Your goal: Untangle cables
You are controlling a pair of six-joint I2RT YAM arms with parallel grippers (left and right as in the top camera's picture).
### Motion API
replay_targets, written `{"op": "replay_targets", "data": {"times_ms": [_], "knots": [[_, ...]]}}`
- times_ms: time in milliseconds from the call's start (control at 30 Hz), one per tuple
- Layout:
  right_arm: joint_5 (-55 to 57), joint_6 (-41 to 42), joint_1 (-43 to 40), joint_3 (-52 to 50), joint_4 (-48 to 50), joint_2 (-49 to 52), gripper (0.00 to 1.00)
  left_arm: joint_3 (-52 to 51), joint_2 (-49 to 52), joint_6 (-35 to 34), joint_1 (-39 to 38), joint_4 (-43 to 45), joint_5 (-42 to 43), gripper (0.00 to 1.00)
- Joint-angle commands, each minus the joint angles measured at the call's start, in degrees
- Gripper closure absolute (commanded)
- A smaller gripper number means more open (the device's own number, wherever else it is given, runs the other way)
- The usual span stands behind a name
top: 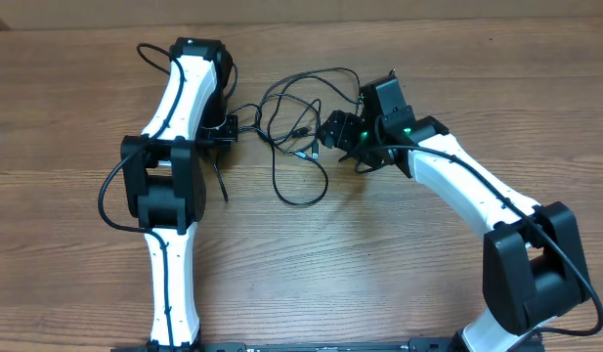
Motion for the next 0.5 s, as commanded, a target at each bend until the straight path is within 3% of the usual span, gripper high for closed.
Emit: {"op": "replay_targets", "data": {"times_ms": [0, 33, 67, 267, 400, 467], "knots": [[1.03, 0.55, 0.33, 0.02, 0.39, 0.31, 0.20, -0.28, 0.22, 1.29, -0.04, 2.97, 5.11, 0.38], [1.03, 0.50, 0.33, 0.02, 0.35, 0.31, 0.20, -0.33, 0.22, 1.29, -0.04, 4.74, 5.03, 0.31], [1.03, 0.09, 0.33, 0.02, 0.35, 0.31, 0.21, -0.50, 0.24, 1.33, -0.04, 6.38, 5.05, 0.31], [1.49, -0.09, 0.31, 0.02, 0.09, 0.33, 0.21, -2.69, 0.28, 3.43, -0.20, 11.37, 5.25, 0.49], [2.43, -0.09, 0.31, 0.02, 0.15, 0.33, 0.20, -5.44, 0.31, 4.63, -0.22, 13.68, 5.25, 0.49], [2.95, -0.09, 0.31, 0.02, 0.20, 0.33, 0.10, -6.75, 0.31, 4.85, -0.26, 15.15, 5.25, 0.49]]}}
